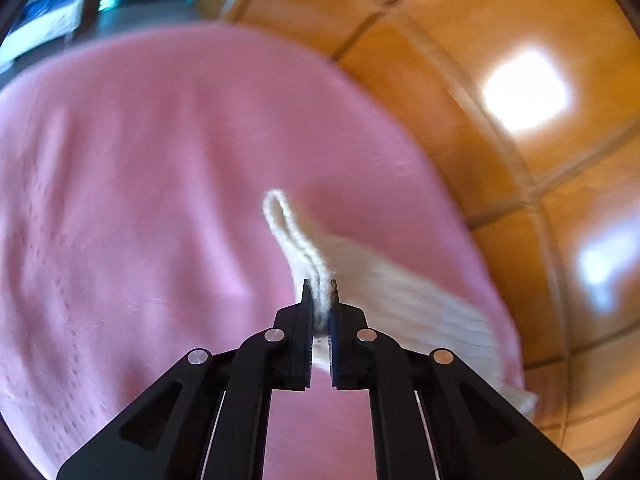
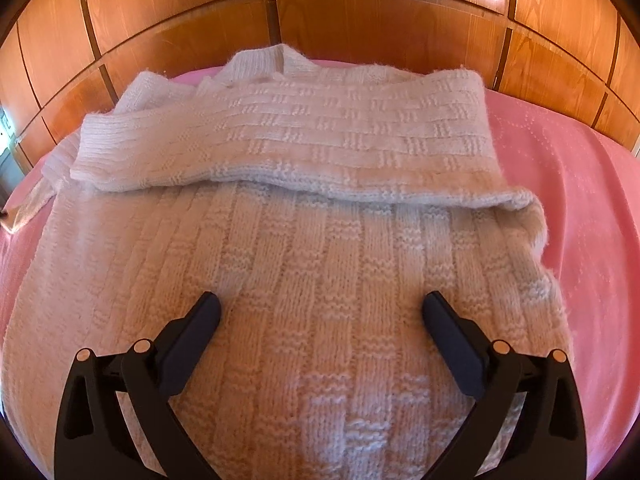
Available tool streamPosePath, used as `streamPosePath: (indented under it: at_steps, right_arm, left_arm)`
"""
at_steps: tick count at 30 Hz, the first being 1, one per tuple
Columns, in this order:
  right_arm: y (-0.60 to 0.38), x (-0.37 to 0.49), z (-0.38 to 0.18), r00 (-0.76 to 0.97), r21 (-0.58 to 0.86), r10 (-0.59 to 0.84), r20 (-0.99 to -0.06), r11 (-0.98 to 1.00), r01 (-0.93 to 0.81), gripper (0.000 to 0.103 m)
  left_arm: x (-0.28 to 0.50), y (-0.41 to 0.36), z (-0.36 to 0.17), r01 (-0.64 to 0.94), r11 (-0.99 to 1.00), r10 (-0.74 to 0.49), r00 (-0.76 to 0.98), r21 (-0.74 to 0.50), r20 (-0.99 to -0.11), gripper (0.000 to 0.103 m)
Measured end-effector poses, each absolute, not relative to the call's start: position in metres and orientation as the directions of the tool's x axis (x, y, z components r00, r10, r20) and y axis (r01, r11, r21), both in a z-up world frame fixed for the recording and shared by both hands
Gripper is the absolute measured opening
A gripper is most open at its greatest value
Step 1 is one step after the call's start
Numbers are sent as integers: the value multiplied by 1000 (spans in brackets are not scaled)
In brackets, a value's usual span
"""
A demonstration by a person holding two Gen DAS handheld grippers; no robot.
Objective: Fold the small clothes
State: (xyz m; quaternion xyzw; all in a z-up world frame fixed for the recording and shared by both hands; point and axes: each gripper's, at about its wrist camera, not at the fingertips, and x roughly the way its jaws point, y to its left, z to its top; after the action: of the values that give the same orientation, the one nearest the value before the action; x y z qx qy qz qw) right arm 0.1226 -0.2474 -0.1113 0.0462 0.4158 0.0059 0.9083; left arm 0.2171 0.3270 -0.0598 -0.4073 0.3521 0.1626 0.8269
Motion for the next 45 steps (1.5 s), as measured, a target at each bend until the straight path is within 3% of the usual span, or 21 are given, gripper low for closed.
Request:
streamPosePath:
  at_steps: [5, 11, 15, 19, 26, 27, 28, 31, 33, 38, 41, 43, 44, 45]
  right_arm:
    - [-250, 113, -110, 660, 95, 53, -749, 995, 28, 101]
    - [-251, 110, -109, 667, 106, 59, -742, 994, 30, 101]
    - [-254, 107, -108, 674, 125, 75, -735, 992, 26, 101]
    - [-257, 104, -107, 682, 147, 89, -726, 989, 27, 101]
    - [-262, 99, -104, 688, 189, 124, -715, 982, 20, 101]
    - [-264, 98, -103, 690, 197, 131, -712, 980, 18, 100]
    - [-266, 97, -102, 692, 211, 141, -708, 977, 16, 99]
    - [-274, 94, -95, 692, 241, 154, -705, 970, 30, 79]
    - [-278, 94, -87, 697, 299, 197, -690, 954, 26, 57]
    - [-264, 111, -76, 682, 441, 330, -653, 897, -13, 56]
    - [-245, 130, -84, 642, 429, 326, -695, 903, 6, 51]
    - [-235, 140, -86, 624, 414, 316, -715, 910, 13, 34]
    - [-232, 143, -84, 622, 389, 298, -724, 921, 12, 17]
    - [-229, 144, -76, 631, 371, 286, -721, 929, 3, 8]
  left_arm:
    - [211, 284, 16, -357, 674, -111, 816, -646, -568, 5]
    - [206, 192, 96, -54, 708, -318, 866, -704, -386, 5]
    - [211, 121, 113, 94, 706, -452, 822, -702, -345, 5]
    - [221, 43, 99, 182, 712, -556, 736, -678, -386, 5]
    - [244, -64, 1, 191, 772, -601, 529, -606, -599, 5]
    - [242, -69, -10, 190, 782, -596, 509, -594, -621, 9]
    - [239, -72, -21, 188, 792, -588, 493, -581, -641, 23]
    - [223, -57, -39, 171, 815, -555, 508, -554, -659, 44]
    - [210, -38, -49, 153, 811, -554, 510, -564, -658, 44]
    - [188, 16, -68, 48, 835, -482, 544, -548, -687, 44]
    - [171, 46, -86, -25, 852, -425, 549, -523, -719, 44]
    - [168, 54, -94, -50, 856, -407, 547, -514, -732, 44]
    - [166, 59, -98, -60, 860, -396, 548, -506, -737, 44]
    - [166, 61, -98, -62, 862, -391, 550, -503, -738, 44]
